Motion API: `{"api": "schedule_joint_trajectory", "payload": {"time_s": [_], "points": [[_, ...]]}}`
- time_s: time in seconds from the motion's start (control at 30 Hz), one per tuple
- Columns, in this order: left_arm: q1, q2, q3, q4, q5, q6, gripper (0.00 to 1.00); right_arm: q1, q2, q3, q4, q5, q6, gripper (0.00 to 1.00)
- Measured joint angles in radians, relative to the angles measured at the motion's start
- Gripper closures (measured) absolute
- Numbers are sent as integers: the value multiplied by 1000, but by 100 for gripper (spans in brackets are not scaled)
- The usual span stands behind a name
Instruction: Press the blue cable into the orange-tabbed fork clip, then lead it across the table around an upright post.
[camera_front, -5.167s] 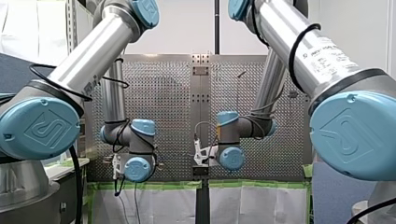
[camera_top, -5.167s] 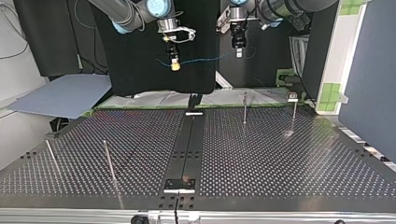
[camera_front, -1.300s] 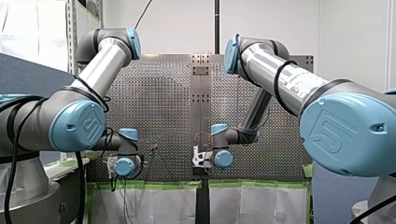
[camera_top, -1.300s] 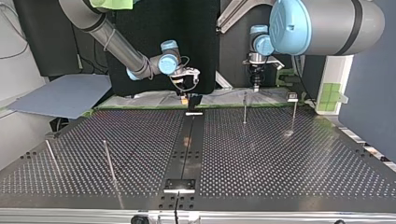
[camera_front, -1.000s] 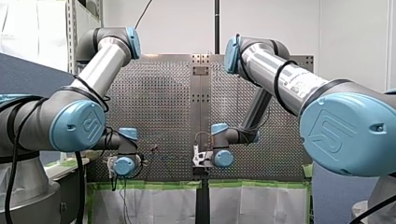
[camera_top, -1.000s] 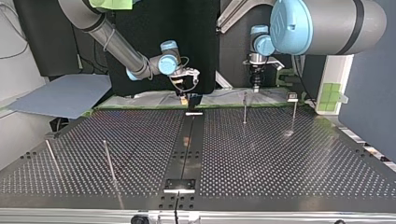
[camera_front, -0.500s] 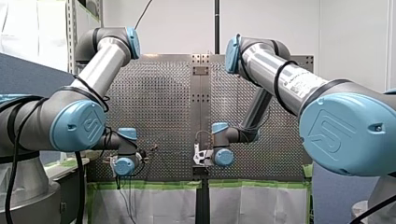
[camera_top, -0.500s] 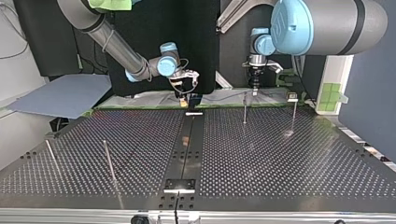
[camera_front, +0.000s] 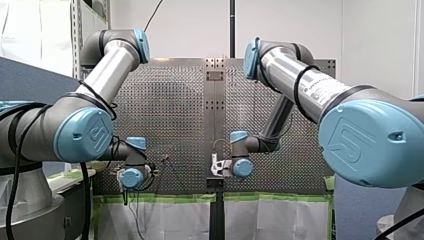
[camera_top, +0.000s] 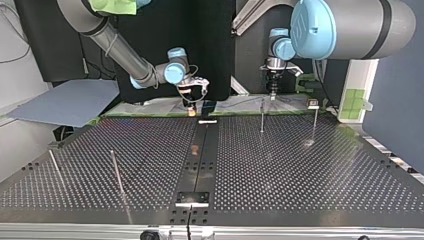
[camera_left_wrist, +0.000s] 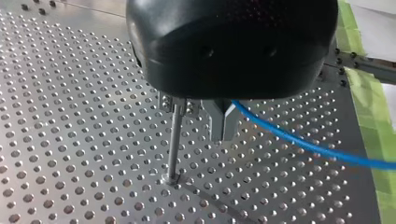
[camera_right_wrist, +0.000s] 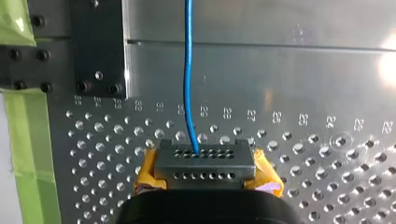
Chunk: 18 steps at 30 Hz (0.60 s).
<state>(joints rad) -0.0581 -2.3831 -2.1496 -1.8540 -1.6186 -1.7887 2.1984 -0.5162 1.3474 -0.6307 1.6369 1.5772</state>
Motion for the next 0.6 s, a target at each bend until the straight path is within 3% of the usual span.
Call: {"api": "schedule_joint_trajectory", "payload": {"time_s": [0.6], "points": [[13, 0, 0, 7, 43, -22, 100, -11, 0, -5, -4, -2, 0, 98]]}}
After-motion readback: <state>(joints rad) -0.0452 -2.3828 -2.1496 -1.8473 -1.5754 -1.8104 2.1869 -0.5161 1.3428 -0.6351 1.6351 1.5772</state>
